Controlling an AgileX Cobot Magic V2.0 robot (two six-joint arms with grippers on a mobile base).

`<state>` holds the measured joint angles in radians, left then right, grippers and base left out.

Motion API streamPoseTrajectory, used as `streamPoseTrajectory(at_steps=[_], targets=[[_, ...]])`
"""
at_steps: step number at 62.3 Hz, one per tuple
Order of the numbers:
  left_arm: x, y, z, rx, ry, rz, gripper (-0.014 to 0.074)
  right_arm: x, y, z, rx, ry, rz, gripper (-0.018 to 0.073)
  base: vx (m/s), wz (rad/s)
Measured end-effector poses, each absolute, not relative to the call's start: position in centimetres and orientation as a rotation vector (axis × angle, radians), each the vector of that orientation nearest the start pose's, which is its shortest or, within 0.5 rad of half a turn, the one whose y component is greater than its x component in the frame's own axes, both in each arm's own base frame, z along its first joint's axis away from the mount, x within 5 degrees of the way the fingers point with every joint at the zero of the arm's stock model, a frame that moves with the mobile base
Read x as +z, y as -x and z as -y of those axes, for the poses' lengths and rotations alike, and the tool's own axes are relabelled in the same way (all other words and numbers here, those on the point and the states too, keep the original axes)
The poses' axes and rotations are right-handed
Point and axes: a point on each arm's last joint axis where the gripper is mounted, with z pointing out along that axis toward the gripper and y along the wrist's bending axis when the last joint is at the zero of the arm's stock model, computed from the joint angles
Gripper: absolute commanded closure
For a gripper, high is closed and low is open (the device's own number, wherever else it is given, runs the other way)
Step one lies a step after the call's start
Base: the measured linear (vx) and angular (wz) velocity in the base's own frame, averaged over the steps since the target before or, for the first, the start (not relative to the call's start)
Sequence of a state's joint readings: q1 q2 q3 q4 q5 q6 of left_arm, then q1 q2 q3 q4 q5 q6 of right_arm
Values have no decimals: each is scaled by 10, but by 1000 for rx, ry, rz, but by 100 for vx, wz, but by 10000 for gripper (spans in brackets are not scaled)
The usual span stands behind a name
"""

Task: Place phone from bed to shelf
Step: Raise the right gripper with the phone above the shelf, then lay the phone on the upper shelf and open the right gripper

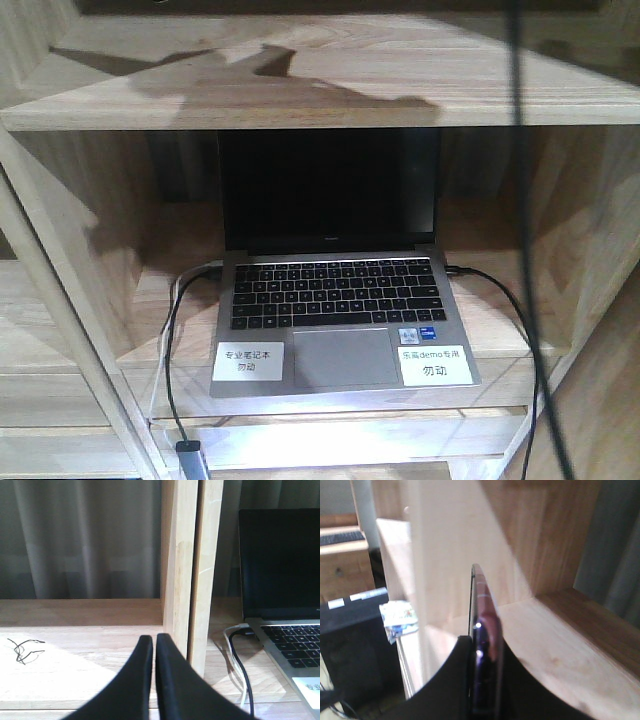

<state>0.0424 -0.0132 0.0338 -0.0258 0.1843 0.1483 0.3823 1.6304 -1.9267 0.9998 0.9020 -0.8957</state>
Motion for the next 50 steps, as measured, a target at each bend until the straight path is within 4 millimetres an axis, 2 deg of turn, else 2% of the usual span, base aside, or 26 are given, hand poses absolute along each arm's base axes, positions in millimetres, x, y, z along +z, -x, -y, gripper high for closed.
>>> streamPoseTrajectory(at_steps=[12,28,38,50], targets=[[186,-56,-2,120,-72,-1688,595,476,-341,-204,920,892,-1551,561,0,0],[186,-56,-2,120,-72,-1688,595,436,-386,-222,993,799,-1562,561,0,0],[186,-56,-2,120,-72,-1688,595,413,-405,-228,993,752,-1592,561,0,0],[186,-56,-2,120,-72,-1688,595,399,-418,-230,998,685,-1615,561,0,0]])
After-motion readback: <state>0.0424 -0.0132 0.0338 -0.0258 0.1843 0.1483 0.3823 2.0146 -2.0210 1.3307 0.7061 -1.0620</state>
